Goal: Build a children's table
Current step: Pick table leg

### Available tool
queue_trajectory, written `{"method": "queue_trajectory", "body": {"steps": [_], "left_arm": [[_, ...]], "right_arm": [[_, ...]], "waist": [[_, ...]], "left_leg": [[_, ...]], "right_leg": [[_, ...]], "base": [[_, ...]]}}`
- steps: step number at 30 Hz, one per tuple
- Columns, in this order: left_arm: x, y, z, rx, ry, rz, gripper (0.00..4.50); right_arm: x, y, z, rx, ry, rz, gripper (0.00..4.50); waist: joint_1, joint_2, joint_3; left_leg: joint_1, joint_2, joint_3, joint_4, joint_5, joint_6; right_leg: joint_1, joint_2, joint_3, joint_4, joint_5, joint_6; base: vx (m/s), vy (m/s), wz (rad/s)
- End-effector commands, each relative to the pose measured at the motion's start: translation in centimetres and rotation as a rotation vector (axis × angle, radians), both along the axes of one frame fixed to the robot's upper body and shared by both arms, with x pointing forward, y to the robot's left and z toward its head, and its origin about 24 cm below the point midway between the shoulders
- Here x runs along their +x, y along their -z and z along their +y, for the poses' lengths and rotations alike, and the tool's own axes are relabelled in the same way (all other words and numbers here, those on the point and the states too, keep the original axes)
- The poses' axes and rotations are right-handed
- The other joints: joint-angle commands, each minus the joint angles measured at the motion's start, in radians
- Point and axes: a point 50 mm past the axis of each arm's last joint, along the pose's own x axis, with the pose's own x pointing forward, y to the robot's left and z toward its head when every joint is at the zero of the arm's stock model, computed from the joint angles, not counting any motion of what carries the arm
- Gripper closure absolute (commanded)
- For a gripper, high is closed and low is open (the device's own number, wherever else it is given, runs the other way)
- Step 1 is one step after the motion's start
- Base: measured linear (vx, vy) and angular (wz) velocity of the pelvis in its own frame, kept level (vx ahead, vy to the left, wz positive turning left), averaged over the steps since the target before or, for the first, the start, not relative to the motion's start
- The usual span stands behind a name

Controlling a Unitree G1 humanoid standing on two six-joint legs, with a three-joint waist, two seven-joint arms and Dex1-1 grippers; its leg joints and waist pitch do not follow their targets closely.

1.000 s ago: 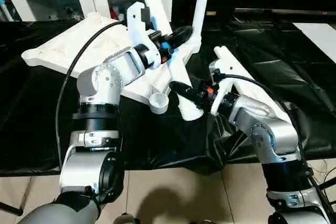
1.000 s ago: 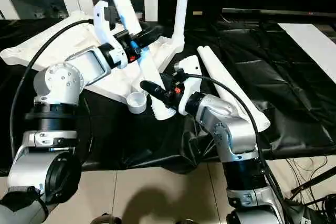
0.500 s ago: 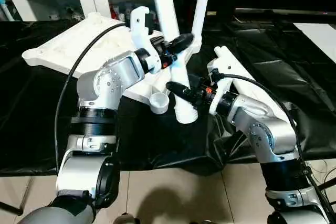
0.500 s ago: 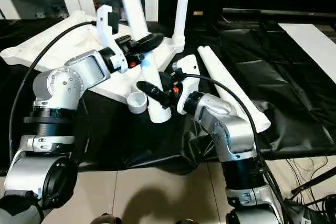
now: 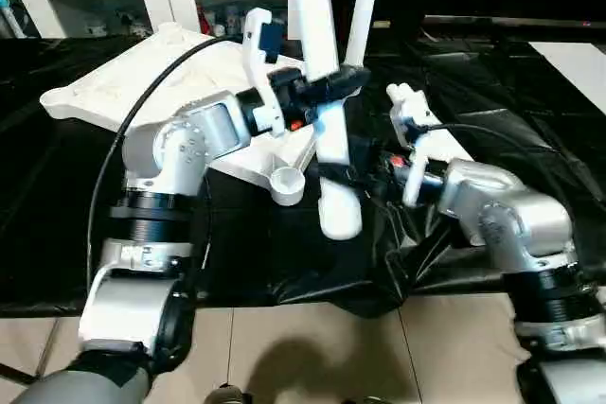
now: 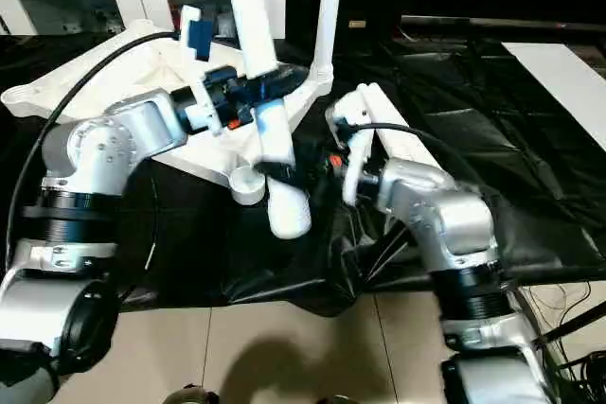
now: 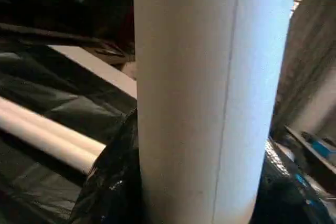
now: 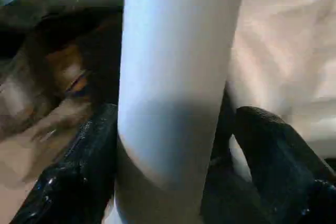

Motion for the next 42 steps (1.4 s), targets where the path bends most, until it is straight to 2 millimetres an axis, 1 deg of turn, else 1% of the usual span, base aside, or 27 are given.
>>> {"method": "queue_trajectory", "body": {"steps": [1, 2, 3, 5, 7, 8, 9, 12, 13, 16, 18, 19, 20, 21, 22, 23, 25, 29, 30, 31, 32, 33, 36, 37, 38, 40, 42], "left_arm": [[-0.8, -1.1, -0.2, -0.028, 0.076, -0.046, 2.69], [-0.9, -1.1, -0.2, -0.03, 0.08, -0.046, 2.69], [-1.1, -1.2, -0.3, -0.035, 0.094, -0.049, 2.69], [-1.2, -1.2, -0.4, -0.037, 0.107, -0.054, 2.69], [-1.3, -1.1, -0.4, -0.039, 0.125, -0.056, 2.7], [-1.3, -1.1, -0.4, -0.038, 0.13, -0.056, 2.7], [-1.3, -1.1, -0.4, -0.038, 0.13, -0.056, 2.7], [-1.3, -1.1, -0.3, -0.035, 0.138, -0.056, 2.7], [-1.4, -1.1, -0.3, -0.032, 0.143, -0.056, 2.7], [-1.5, -1.0, -0.2, -0.026, 0.152, -0.059, 2.7], [-1.2, -0.8, -0.1, 0.002, 0.11, -0.072, 2.7], [-1.2, -0.8, -0.1, 0.002, 0.11, -0.072, 2.14], [-0.9, -0.6, -0.1, 0.035, 0.068, -0.072, 2.0], [-0.6, -0.5, -0.1, 0.054, 0.029, -0.078, 2.0], [-0.3, -0.5, 0.0, 0.066, -0.017, -0.086, 2.0], [0.3, -0.4, 0.0, 0.089, -0.11, -0.092, 1.94], [1.1, -0.3, 0.3, 0.114, -0.229, -0.085, 1.57], [1.3, -0.3, 0.7, 0.12, -0.301, -0.079, 1.59], [1.3, -0.4, 0.8, 0.122, -0.317, -0.074, 1.59], [1.3, -0.4, 0.8, 0.114, -0.328, -0.067, 1.68], [1.1, -0.4, 0.7, 0.097, -0.316, -0.054, 1.89], [1.0, -0.4, 0.6, 0.086, -0.301, -0.046, 1.95], [0.7, -0.2, 0.3, 0.078, -0.287, -0.032, 2.08], [0.8, -0.2, 0.3, 0.072, -0.289, -0.026, 2.21], [0.8, -0.3, 0.3, 0.065, -0.292, -0.023, 2.21], [0.8, -0.4, 0.3, 0.058, -0.294, -0.026, 2.36], [0.7, -0.6, 0.2, 0.055, -0.287, -0.047, 2.5]], "right_arm": [[-0.3, 0.4, -0.2, -0.022, -0.051, 0.048, 0.98], [-0.3, 0.5, -0.2, -0.02, -0.056, 0.052, 1.15], [-0.4, 0.5, -0.1, -0.017, -0.065, 0.06, 1.15], [-0.4, 0.6, 0.0, -0.011, -0.077, 0.07, 1.32], [-0.5, 0.7, 0.2, -0.003, -0.104, 0.089, 1.57], [-0.5, 0.7, 0.2, 0.0, -0.112, 0.094, 1.57], [-0.5, 0.7, 0.2, 0.0, -0.112, 0.094, 1.75], [-0.5, 0.7, 0.2, 0.006, -0.121, 0.1, 1.96], [-0.5, 0.7, 0.2, 0.009, -0.124, 0.101, 2.06], [-0.4, 0.7, 0.2, 0.012, -0.125, 0.099, 2.3], [-0.3, 0.7, 0.2, 0.012, -0.109, 0.088, 2.38], [-0.3, 0.7, 0.2, 0.012, -0.109, 0.088, 2.43], [-0.1, 0.7, 0.2, 0.011, -0.091, 0.078, 2.53], [0.0, 0.7, 0.2, 0.009, -0.078, 0.072, 2.53], [0.0, 0.7, 0.2, 0.009, -0.072, 0.069, 2.55], [0.1, 0.7, 0.3, 0.008, -0.06, 0.062, 2.57], [0.2, 0.7, 0.2, 0.005, -0.04, 0.053, 2.59], [0.6, 0.7, 0.2, 0.002, -0.003, 0.038, 2.61], [0.7, 0.7, 0.1, 0.0, 0.006, 0.035, 2.61], [0.8, 0.7, 0.1, -0.002, 0.011, 0.033, 2.61], [0.8, 0.7, 0.2, -0.004, 0.008, 0.032, 2.61], [0.8, 0.8, 0.3, -0.007, 0.005, 0.03, 2.61], [0.8, 0.8, 0.5, -0.011, 0.001, 0.026, 2.61], [0.8, 0.8, 0.5, -0.012, 0.002, 0.024, 2.61], [0.9, 0.8, 0.6, -0.013, 0.003, 0.021, 2.61], [1.0, 0.8, 0.6, -0.018, 0.012, 0.009, 2.61], [1.2, 0.7, 0.6, -0.032, 0.027, -0.02, 2.61]], "waist": [[0.002, -0.013, -0.085], [0.003, -0.014, -0.084], [0.002, -0.014, -0.084], [0.003, -0.016, -0.083], [0.003, -0.015, -0.083], [0.003, -0.016, -0.083], [0.003, -0.016, -0.083], [0.004, -0.016, -0.084], [0.004, -0.014, -0.084], [0.004, -0.015, -0.085], [0.003, -0.014, -0.085], [0.004, -0.015, -0.086], [0.004, -0.014, -0.086], [0.003, -0.011, -0.086], [0.002, -0.012, -0.085], [0.003, -0.014, -0.085], [0.003, -0.014, -0.086], [0.003, -0.014, -0.087], [0.003, -0.018, -0.088], [0.003, -0.017, -0.088], [0.003, -0.017, -0.088], [0.002, -0.018, -0.088], [0.004, -0.017, -0.088], [0.004, -0.017, -0.087], [0.004, -0.016, -0.087], [0.004, -0.018, -0.087], [0.003, -0.017, -0.085]], "left_leg": [[0.013, 0.013, 0.004, -0.053, -0.086, 0.055], [0.012, 0.013, 0.004, -0.053, -0.089, 0.054], [0.013, 0.014, 0.004, -0.053, -0.091, 0.052], [0.014, 0.015, 0.004, -0.054, -0.096, 0.046], [0.014, 0.014, 0.004, -0.053, -0.094, 0.047], [0.014, 0.013, 0.004, -0.053, -0.095, 0.046], [0.013, 0.013, 0.004, -0.053, -0.096, 0.045], [0.014, 0.014, 0.003, -0.053, -0.092, 0.041], [0.014, 0.014, 0.003, -0.053, -0.091, 0.041], [0.013, 0.013, 0.003, -0.053, -0.089, 0.042], [0.013, 0.014, 0.002, -0.053, -0.085, 0.04], [0.013, 0.014, 0.003, -0.053, -0.086, 0.04], [0.013, 0.014, 0.002, -0.053, -0.085, 0.04], [0.013, 0.014, 0.002, -0.053, -0.087, 0.039], [0.014, 0.015, 0.002, -0.053, -0.087, 0.038], [0.015, 0.014, 0.003, -0.052, -0.094, 0.033], [0.014, 0.014, 0.002, -0.052, -0.093, 0.03], [0.012, 0.013, 0.002, -0.051, -0.085, 0.033], [0.012, 0.013, 0.002, -0.051, -0.083, 0.034], [0.011, 0.014, 0.002, -0.051, -0.076, 0.035], [0.011, 0.013, 0.002, -0.05, -0.075, 0.04], [0.01, 0.013, 0.002, -0.05, -0.074, 0.041], [0.012, 0.014, 0.003, -0.05, -0.074, 0.048], [0.013, 0.013, 0.003, -0.05, -0.08, 0.05], [0.013, 0.013, 0.003, -0.049, -0.082, 0.049], [0.012, 0.012, 0.003, -0.05, -0.085, 0.048], [0.013, 0.013, 0.003, -0.05, -0.098, 0.039]], "right_leg": [[0.069, -0.067, 0.042, -0.058, -0.123, -0.211], [0.068, -0.067, 0.042, -0.06, -0.131, -0.21], [0.068, -0.067, 0.042, -0.06, -0.134, -0.21], [0.067, -0.068, 0.042, -0.061, -0.148, -0.207], [0.067, -0.067, 0.042, -0.061, -0.152, -0.204], [0.067, -0.067, 0.042, -0.062, -0.158, -0.202], [0.067, -0.066, 0.042, -0.062, -0.16, -0.201], [0.067, -0.066, 0.042, -0.06, -0.147, -0.202], [0.066, -0.066, 0.042, -0.06, -0.145, -0.202], [0.067, -0.066, 0.041, -0.059, -0.141, -0.205], [0.067, -0.066, 0.041, -0.057, -0.127, -0.208], [0.068, -0.066, 0.041, -0.058, -0.126, -0.209], [0.068, -0.066, 0.041, -0.057, -0.124, -0.21], [0.067, -0.066, 0.041, -0.057, -0.123, -0.21], [0.066, -0.066, 0.041, -0.058, -0.124, -0.208], [0.068, -0.066, 0.042, -0.061, -0.132, -0.206], [0.069, -0.067, 0.042, -0.06, -0.128, -0.2], [0.069, -0.066, 0.041, -0.059, -0.128, -0.197], [0.07, -0.065, 0.041, -0.059, -0.127, -0.197], [0.07, -0.066, 0.041, -0.056, -0.113, -0.202], [0.07, -0.066, 0.04, -0.057, -0.109, -0.205], [0.071, -0.066, 0.04, -0.055, -0.105, -0.208], [0.068, -0.066, 0.04, -0.055, -0.098, -0.219], [0.068, -0.065, 0.04, -0.057, -0.107, -0.218], [0.068, -0.065, 0.04, -0.057, -0.11, -0.216], [0.068, -0.065, 0.04, -0.059, -0.119, -0.214], [0.066, -0.066, 0.04, -0.061, -0.146, -0.205]], "base": [[0.0, 0.0, 0.0], [0.0, 0.0, 0.0], [0.0, 0.0, 0.0], [0.0, 0.0, 0.0], [0.0, 0.0, 0.0], [0.0, 0.0, 0.0], [0.0, 0.0, 0.0], [0.0, 0.0, 0.0], [0.0, 0.0, 0.0], [0.0, 0.0, 0.0], [0.0, 0.0, 0.0], [0.0, 0.0, 0.0], [0.0, 0.0, 0.0], [0.0, 0.0, 0.0], [0.0, 0.0, 0.0], [0.0, 0.0, 0.0], [0.0, 0.0, 0.0], [0.0, 0.0, 0.0], [0.0, 0.0, 0.0], [0.0, 0.0, 0.0], [0.0, 0.0, 0.0], [0.0, 0.0, 0.0], [0.0, 0.0, 0.0], [0.0, 0.0, 0.0], [0.0, 0.0, 0.0], [0.0, 0.0, 0.0], [0.0, 0.0, 0.0]]}}
